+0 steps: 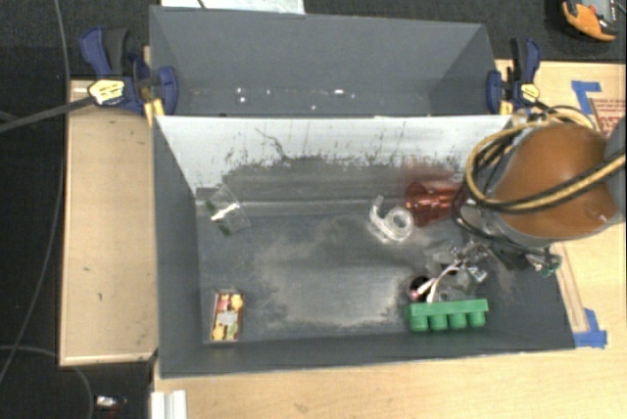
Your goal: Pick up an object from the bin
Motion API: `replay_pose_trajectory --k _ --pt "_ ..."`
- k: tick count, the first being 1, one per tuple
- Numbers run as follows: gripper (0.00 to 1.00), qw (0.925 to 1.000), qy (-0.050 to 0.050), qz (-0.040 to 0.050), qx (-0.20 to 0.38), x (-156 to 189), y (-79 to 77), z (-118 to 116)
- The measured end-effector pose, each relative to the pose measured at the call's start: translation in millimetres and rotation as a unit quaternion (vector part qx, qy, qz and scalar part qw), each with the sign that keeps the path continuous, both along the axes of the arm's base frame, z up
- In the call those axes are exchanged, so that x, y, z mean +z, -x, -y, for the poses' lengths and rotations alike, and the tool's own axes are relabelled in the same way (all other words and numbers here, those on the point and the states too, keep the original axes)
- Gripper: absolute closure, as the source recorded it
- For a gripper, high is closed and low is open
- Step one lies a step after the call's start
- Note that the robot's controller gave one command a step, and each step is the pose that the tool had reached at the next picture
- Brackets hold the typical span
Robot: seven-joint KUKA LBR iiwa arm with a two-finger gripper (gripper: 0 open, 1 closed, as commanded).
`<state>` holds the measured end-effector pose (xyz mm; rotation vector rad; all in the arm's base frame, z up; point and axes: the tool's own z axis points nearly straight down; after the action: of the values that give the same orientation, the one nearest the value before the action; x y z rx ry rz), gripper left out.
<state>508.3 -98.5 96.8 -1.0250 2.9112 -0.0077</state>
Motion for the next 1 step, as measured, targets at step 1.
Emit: replay_pose_trajectory --k 1 --pt "1.00 1.0000 0.000 0.0000 0.000 0.0 0.0 0.0"
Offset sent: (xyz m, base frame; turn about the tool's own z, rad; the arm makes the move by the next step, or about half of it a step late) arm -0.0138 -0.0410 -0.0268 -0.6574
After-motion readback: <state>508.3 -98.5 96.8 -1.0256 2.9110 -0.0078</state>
